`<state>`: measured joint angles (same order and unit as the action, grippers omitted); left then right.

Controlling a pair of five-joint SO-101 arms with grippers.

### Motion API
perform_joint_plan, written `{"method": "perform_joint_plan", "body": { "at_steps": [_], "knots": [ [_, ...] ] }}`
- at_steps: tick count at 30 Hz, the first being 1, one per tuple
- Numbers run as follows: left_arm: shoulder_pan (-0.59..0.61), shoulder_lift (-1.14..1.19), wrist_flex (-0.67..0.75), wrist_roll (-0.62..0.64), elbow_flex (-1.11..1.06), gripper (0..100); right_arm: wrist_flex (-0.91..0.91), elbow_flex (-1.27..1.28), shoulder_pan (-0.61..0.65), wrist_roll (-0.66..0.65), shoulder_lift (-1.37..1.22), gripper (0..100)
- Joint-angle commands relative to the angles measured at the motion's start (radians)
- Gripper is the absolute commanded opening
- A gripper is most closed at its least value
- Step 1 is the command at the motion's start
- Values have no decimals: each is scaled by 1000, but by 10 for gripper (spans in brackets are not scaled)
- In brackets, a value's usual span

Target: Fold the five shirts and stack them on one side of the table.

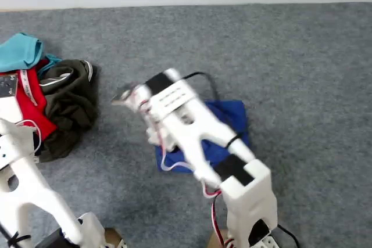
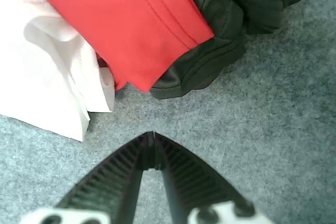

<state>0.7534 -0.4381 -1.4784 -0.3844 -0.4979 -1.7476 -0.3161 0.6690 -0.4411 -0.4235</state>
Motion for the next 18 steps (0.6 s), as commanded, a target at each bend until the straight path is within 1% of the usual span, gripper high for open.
{"method": "perform_joint_plan", "body": {
  "at_steps": [1, 6, 10, 14, 18],
  "knots": [
    [-5, -28, 15, -5, 4, 7, -33, -44, -130, -51, 59, 9],
    [-5, -28, 17, -5, 4, 7, -27, -38, -245, -92, 38, 9],
    [-5, -28, 17, -5, 4, 7, -25, -40, -288, -95, -18, 9],
    [-5, -29, 17, -5, 4, 7, -25, -40, -285, -95, -64, 9],
    [-5, -29, 17, -5, 4, 7, -28, -40, -231, -92, -87, 9]
  ]
}}
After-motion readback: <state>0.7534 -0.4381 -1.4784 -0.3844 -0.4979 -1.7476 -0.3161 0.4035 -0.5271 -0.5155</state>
